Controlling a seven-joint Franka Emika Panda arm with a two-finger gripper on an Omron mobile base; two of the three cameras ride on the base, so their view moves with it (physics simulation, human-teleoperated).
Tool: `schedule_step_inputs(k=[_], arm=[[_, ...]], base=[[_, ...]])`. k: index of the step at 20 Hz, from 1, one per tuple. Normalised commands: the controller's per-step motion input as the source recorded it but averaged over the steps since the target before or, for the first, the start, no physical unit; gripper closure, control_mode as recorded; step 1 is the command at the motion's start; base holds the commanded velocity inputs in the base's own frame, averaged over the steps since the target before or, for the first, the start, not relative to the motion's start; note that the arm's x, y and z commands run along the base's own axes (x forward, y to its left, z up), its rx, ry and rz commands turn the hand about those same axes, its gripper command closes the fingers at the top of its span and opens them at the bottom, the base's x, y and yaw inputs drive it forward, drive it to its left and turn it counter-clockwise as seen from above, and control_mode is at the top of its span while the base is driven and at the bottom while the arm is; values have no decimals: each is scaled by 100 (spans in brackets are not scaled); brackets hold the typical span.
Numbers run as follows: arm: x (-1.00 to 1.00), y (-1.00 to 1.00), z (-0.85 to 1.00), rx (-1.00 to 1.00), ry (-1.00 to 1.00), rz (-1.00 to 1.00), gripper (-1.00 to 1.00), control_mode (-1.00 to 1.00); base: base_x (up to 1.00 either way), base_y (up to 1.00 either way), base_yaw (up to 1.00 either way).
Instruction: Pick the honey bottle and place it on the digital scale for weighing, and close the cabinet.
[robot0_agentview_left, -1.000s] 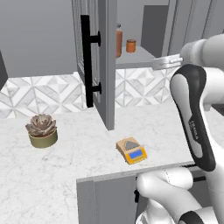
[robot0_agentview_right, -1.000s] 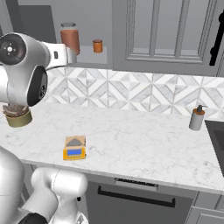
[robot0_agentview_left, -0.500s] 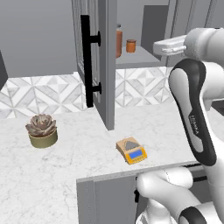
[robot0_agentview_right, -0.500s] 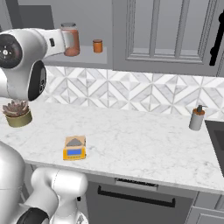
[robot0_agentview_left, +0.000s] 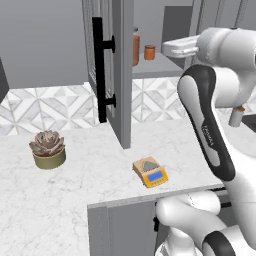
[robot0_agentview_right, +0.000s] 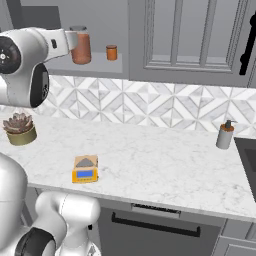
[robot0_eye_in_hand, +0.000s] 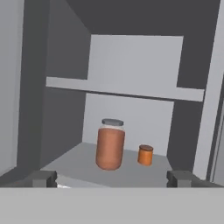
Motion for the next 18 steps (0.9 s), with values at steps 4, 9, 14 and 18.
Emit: schedule_step_inputs(k=[4, 9, 14, 18], arm=[[34, 6, 0, 8, 2, 0, -100, -100], [47, 5, 0, 6, 0, 1, -100, -100], [31, 20, 0, 0, -1, 1, -100, -100], [39, 18, 0, -1, 0, 0, -100, -100]], base=[[0, 0, 0], [0, 0, 0], [0, 0, 0], [0, 0, 0]])
